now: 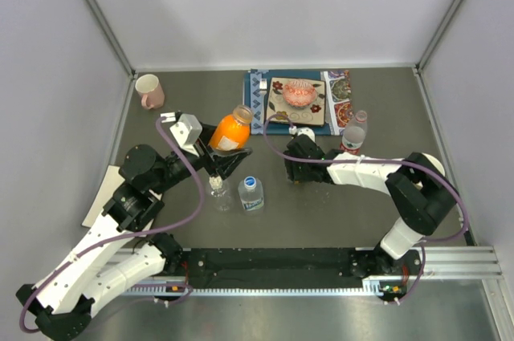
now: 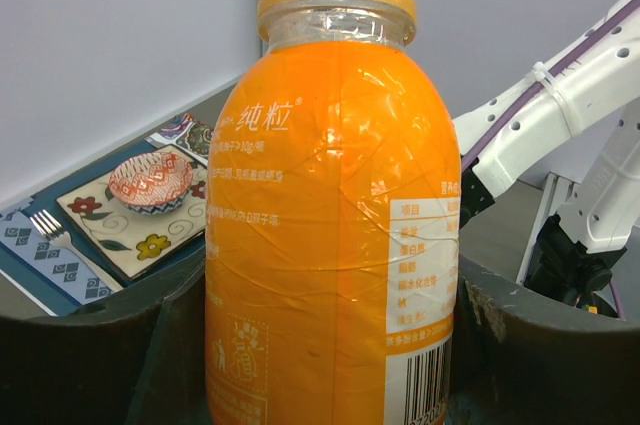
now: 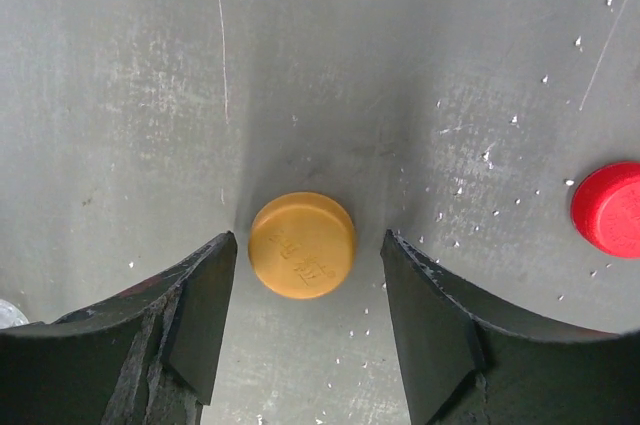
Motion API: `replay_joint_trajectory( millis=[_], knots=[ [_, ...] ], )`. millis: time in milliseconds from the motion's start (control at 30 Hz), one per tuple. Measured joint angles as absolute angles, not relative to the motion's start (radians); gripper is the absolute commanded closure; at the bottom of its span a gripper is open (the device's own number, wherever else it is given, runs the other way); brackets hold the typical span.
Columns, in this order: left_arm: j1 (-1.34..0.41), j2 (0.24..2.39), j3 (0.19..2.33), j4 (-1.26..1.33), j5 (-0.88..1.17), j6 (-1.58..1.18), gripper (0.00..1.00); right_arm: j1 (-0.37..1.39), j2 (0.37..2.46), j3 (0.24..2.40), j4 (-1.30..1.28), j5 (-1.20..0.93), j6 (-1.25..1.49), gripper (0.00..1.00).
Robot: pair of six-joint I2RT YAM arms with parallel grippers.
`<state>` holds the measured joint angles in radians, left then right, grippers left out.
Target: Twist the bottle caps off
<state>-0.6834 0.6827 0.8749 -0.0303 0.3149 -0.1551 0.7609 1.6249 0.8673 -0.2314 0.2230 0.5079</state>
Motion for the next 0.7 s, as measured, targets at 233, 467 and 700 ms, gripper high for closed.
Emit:
replay_joint_trajectory(
  millis=[233,467,700],
  knots=[
    [-0.683,0.683,0.875,-0.03,0.314,-0.155,0.66,0.761,1.6,0.9,-0.294,0.221,0.496,0.34],
    [-0.683,0.686,0.875,-0.03,0.313,-0.157,0.65,0.759,1.531,1.338,-0.515,0.302,0.41,0.32],
    [-0.683,0.74,0.882,-0.026,0.333,-0.167,0.62,0.757,1.297,1.512,-0.569,0.424,0.359,0.19]
  ],
)
